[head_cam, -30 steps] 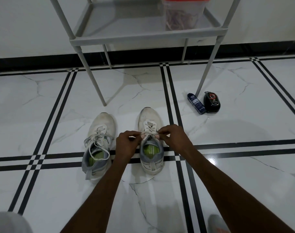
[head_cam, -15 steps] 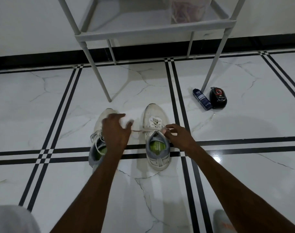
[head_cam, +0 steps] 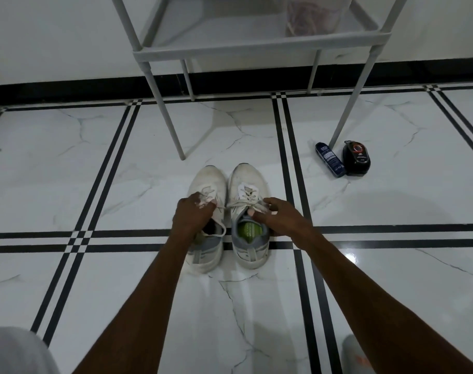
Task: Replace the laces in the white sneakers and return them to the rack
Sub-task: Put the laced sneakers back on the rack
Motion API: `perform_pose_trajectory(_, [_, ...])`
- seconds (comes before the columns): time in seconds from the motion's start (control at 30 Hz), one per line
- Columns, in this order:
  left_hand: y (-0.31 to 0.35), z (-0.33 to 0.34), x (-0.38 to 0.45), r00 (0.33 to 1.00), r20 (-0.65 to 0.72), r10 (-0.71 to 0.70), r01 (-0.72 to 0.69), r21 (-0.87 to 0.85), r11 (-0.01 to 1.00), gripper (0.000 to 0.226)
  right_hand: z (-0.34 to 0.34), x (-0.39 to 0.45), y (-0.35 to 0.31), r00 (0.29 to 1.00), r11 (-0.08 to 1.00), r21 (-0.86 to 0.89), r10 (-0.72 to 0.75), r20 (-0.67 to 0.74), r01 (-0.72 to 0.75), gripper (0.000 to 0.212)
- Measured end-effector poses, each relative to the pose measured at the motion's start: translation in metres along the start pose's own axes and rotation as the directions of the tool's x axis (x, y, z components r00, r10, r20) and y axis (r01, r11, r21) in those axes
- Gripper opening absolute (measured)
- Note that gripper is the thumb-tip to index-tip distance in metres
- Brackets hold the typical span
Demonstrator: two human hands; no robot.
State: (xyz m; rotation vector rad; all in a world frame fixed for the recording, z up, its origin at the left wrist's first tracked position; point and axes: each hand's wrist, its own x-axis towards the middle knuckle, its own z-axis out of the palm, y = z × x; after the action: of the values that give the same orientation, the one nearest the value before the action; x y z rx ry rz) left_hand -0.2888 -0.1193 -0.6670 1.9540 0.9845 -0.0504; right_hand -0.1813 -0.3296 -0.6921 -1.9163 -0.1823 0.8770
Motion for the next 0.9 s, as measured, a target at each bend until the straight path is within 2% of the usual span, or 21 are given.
perform_pose_trajectory(0.07, [0.004, 0.004, -0.002, 1.000, 0.015, 0.004, -0.002, -0.105, 0.994, 0.071, -0.003, 0.000, 0.006, 1.000, 1.000, 0.008, -0.004, -0.027, 0.005, 0.087])
perform_pose_trajectory(0.13, [0.004, 0.004, -0.005, 1.000, 0.017, -0.020, 0.023, -0.186, 0.982, 0.072, -0.005, -0.002, 0.009, 0.997, 1.000, -0.006, -0.029, -0.068, 0.028, 0.088])
perform_pose_trajectory(0.23, [0.002, 0.001, -0.007, 0.994, 0.092, -0.057, 0.080, -0.270, 0.960, 0.054, -0.009, -0.001, 0.010, 0.992, 0.999, -0.026, -0.035, -0.121, 0.032, 0.083])
perform_pose_trajectory(0.33, [-0.005, 0.004, -0.006, 0.978, 0.196, -0.076, 0.130, -0.280, 0.951, 0.067, -0.012, 0.001, 0.009, 0.986, 0.998, -0.046, -0.051, -0.162, 0.044, 0.077])
perform_pose_trajectory(0.47, [-0.012, 0.009, -0.009, 0.979, 0.168, -0.115, 0.173, -0.389, 0.905, 0.065, -0.012, 0.006, 0.006, 0.981, 0.998, -0.030, -0.052, -0.185, 0.047, 0.077])
perform_pose_trajectory(0.53, [-0.013, 0.012, -0.011, 0.981, 0.171, -0.090, 0.159, -0.449, 0.879, 0.063, -0.014, 0.012, 0.004, 0.979, 0.998, -0.012, -0.055, -0.197, 0.053, 0.076])
perform_pose_trajectory(0.67, [-0.017, 0.013, -0.008, 0.957, 0.287, -0.043, 0.209, -0.581, 0.786, 0.039, -0.017, 0.021, 0.002, 0.975, 0.997, 0.007, -0.073, -0.208, 0.077, 0.077])
perform_pose_trajectory(0.73, [-0.022, 0.016, -0.006, 0.971, 0.240, -0.014, 0.151, -0.564, 0.812, 0.040, -0.018, 0.023, 0.001, 0.974, 0.996, 0.037, -0.070, -0.218, 0.080, 0.075])
perform_pose_trajectory(0.83, [-0.025, 0.025, -0.005, 1.000, 0.016, 0.023, -0.012, -0.483, 0.876, 0.045, -0.016, 0.025, 0.000, 0.975, 0.992, 0.086, -0.070, -0.209, 0.089, 0.072])
perform_pose_trajectory(0.9, [-0.026, 0.029, -0.008, 0.998, -0.032, 0.061, -0.069, -0.468, 0.881, 0.043, -0.017, 0.025, -0.002, 0.980, 0.990, 0.109, -0.068, -0.186, 0.089, 0.073])
